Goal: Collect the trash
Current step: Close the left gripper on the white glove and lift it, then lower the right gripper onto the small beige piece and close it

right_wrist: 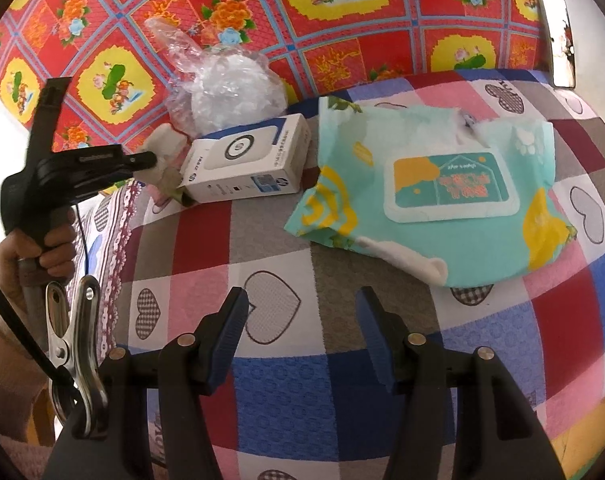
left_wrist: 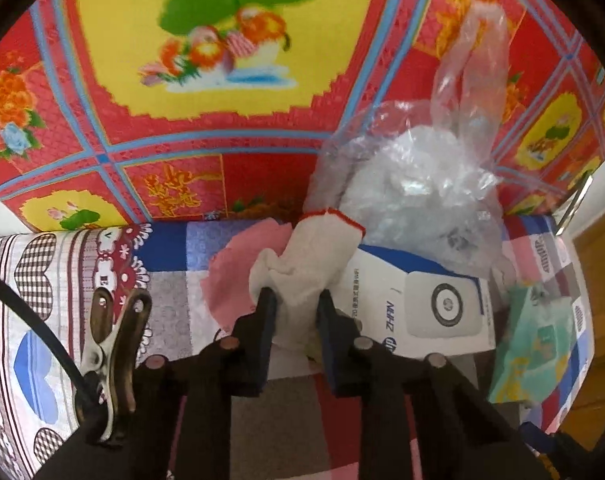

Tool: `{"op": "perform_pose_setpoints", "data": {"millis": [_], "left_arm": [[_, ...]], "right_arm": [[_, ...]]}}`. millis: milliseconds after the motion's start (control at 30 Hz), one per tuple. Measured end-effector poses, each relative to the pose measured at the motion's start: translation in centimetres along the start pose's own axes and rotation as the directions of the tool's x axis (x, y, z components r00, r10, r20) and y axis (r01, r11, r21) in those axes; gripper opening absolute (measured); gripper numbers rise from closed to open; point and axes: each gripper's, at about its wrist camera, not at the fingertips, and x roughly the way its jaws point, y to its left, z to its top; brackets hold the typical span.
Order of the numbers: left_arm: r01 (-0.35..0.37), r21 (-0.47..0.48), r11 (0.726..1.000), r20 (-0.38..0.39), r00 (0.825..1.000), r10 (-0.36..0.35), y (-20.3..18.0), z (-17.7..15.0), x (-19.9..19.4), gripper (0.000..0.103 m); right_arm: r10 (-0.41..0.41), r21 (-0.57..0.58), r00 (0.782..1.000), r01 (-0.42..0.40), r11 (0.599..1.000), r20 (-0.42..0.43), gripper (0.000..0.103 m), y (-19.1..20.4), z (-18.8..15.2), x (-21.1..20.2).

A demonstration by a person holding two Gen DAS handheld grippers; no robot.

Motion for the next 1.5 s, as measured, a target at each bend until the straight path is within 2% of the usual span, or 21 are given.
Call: {"op": "perform_pose_setpoints", "data": {"millis": [200,433,833,1067,1267,1367,1500], "left_arm": [[0.015,-0.018,1.000,0.053,0.999,-0.014,1.2,-1.0,-3.9,0.020],[0.004,-0.055,0.998,0.036,0.999,-0.002,4.7,-4.1,-6.7,0.020],[-0.027,-0.148,0.989,-0.015,1.000,0.025,9.6,-8.1,-7.5,0.021],[-0.046,-0.182,0.982,-0.021,0.999,0.043,12.2,-9.3,-7.7,0.021],[-0.050,-0.206,0.977,-0.030,0.999,0.045,14.2,-10.1,-7.8,0.021],[-0.047,-0.212,0.976,-0.032,0.999,0.042,14.8,-10.4,-7.9,0.021],[-0.041,-0.214,0.976,-0.036,0.999,0.034,15.4,-10.7,-7.8,0.021]], "right_arm": [[0.006,-0.040,1.000,-0.006,0.999,0.004,0.058,2.1,0.4,0.2],[0.039,-0.102,0.999,-0.040,0.994,-0.009,0.058,5.4,0.9,1.4],[0.125,-0.171,0.992,-0.128,0.977,-0.029,0.058,12.6,3.9,6.0],[0.135,-0.241,0.989,-0.145,0.960,-0.058,0.057,17.0,4.4,9.4],[0.136,-0.287,0.987,-0.154,0.946,-0.080,0.051,19.3,3.7,10.8],[0.125,-0.292,0.988,-0.147,0.945,-0.093,0.043,19.8,3.1,11.3],[0.102,-0.292,0.990,-0.125,0.948,-0.092,0.042,20.2,2.8,12.1]]}}
